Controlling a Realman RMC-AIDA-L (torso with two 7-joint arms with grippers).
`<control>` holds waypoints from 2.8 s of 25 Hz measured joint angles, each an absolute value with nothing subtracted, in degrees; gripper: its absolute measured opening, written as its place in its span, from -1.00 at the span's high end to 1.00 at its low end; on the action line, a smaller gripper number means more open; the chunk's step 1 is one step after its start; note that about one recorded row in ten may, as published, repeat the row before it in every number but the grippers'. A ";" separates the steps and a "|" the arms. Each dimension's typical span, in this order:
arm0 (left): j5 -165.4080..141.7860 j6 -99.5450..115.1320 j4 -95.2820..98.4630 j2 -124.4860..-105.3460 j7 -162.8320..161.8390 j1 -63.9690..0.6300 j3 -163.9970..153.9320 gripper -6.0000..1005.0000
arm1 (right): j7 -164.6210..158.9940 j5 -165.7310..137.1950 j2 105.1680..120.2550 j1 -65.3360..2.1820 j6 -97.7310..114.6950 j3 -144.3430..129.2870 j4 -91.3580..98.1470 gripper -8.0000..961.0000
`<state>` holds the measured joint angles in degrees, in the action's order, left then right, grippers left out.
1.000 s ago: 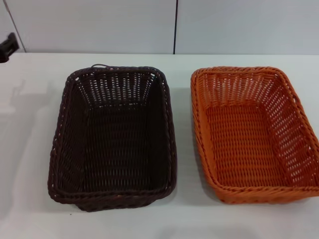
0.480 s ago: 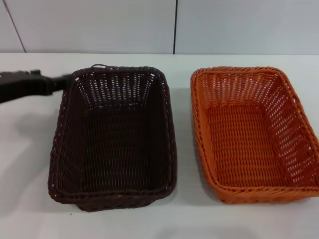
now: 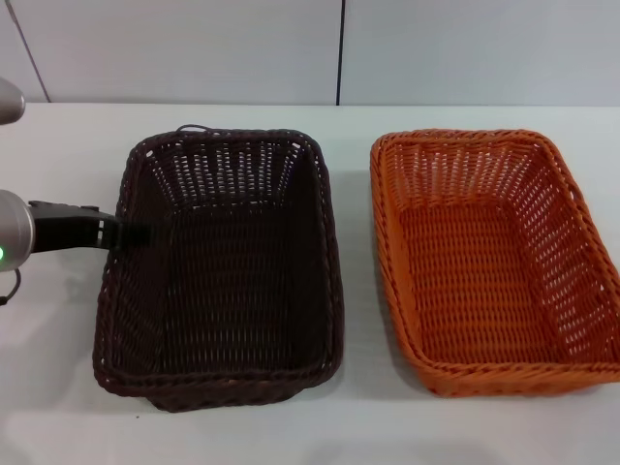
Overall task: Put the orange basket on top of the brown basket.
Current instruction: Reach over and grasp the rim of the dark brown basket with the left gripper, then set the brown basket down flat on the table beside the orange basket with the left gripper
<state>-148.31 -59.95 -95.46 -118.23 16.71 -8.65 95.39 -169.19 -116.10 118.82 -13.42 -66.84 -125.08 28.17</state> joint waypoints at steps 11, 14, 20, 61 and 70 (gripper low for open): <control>-149.45 -60.56 -90.65 -118.19 15.19 -12.07 92.05 -0.31 | -169.19 -116.10 118.82 -13.45 -66.35 -125.12 27.50 -0.67; -149.70 -60.50 -87.82 -118.18 15.14 -13.89 92.03 -0.30 | -169.19 -116.10 118.82 -13.45 -66.27 -125.21 27.50 -0.67; -149.74 -61.19 -87.41 -118.07 14.73 -14.70 92.20 -0.27 | -169.19 -116.10 118.82 -13.35 -66.24 -125.16 27.50 -0.67; -137.34 -85.09 -71.22 -115.87 75.86 -39.90 121.50 0.59 | -169.18 -116.26 119.08 -12.85 -67.57 -125.41 30.00 -0.67; -138.42 -77.47 -65.55 -117.67 83.41 -43.14 120.76 0.61 | -169.14 -116.20 119.09 -12.83 -67.59 -125.19 30.05 -0.67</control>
